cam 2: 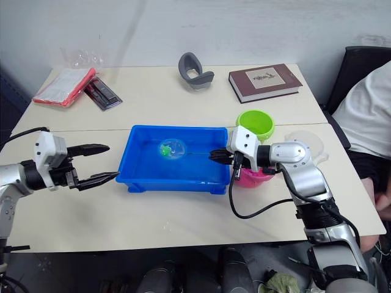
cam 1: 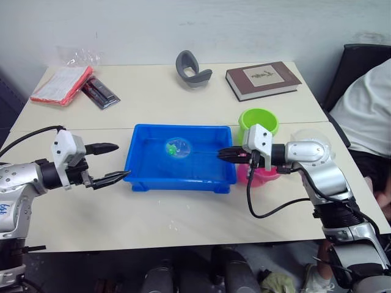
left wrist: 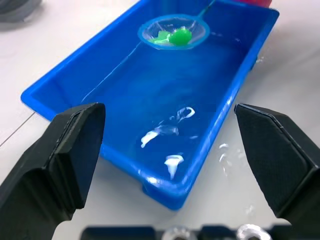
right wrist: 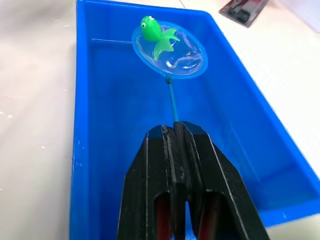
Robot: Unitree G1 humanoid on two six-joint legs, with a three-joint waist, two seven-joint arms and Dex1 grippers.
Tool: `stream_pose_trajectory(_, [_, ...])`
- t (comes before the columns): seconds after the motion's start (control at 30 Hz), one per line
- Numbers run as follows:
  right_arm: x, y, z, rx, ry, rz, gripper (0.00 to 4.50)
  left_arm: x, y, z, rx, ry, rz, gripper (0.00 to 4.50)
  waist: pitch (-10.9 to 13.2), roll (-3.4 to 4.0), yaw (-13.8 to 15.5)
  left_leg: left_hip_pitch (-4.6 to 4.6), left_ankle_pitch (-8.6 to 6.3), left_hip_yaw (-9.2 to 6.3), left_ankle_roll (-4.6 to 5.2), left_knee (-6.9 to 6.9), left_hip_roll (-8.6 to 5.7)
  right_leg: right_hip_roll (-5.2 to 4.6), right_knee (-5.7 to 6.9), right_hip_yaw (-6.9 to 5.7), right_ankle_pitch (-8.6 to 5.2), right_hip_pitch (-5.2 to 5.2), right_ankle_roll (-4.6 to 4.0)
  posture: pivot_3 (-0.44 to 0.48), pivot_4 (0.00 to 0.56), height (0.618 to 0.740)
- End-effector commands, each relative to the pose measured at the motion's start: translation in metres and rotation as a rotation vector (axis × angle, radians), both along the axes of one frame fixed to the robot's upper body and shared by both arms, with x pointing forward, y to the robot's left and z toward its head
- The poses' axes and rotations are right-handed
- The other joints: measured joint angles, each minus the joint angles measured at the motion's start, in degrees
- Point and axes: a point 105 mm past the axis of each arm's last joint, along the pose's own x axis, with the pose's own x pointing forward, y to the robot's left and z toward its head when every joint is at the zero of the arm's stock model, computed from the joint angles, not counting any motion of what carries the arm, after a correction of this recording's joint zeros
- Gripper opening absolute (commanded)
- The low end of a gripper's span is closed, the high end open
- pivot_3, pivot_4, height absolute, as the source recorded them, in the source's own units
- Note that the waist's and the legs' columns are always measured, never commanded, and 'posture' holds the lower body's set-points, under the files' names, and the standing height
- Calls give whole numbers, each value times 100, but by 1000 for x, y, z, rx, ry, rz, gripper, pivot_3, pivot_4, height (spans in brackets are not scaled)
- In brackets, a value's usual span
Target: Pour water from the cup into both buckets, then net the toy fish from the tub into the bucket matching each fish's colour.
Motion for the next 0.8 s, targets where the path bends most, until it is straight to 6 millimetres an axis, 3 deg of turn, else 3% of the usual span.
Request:
stream_pose_trajectory(0.03, [3,-9,15,48,-83,-31,0,0,-9,6,-1,-34,-12,4444,0,0,0,0,0,0,0,0,1,1,0,0,0,0,0,0,150,740])
stream_pose_trajectory(0.3, [15,-21,24,58,-123,-78,0,8,-12,15,-21,-70,-21,4444,0,0,7,1,1,0,0,0,1,1,0,0,0,0,0,0,150,740])
stream_pose_trajectory(0.5, [8,-40,28,36,-166,-120,0,11,-22,3,-51,-34,-59,4444,0,0,19,0,1,1,2,1,-1,0,-1,0,0,1,1,0,150,740])
stream_pose_trajectory(0.67, [1,-55,40,54,-195,-184,0,18,-32,5,-66,-40,-99,4444,0,0,34,0,3,-1,4,3,-1,0,1,-1,1,3,2,0,150,740])
stream_pose_trajectory(0.77, [-5,-75,49,48,-207,-250,0,24,-39,9,-82,-57,-120,4444,0,0,34,0,3,0,4,3,-2,0,0,0,1,3,2,0,150,740])
stream_pose_trajectory(0.8, [-5,-93,54,38,-211,-312,0,27,-44,12,-101,-70,-133,4444,0,0,48,0,3,-1,4,3,-2,1,-1,-1,1,4,2,0,150,740])
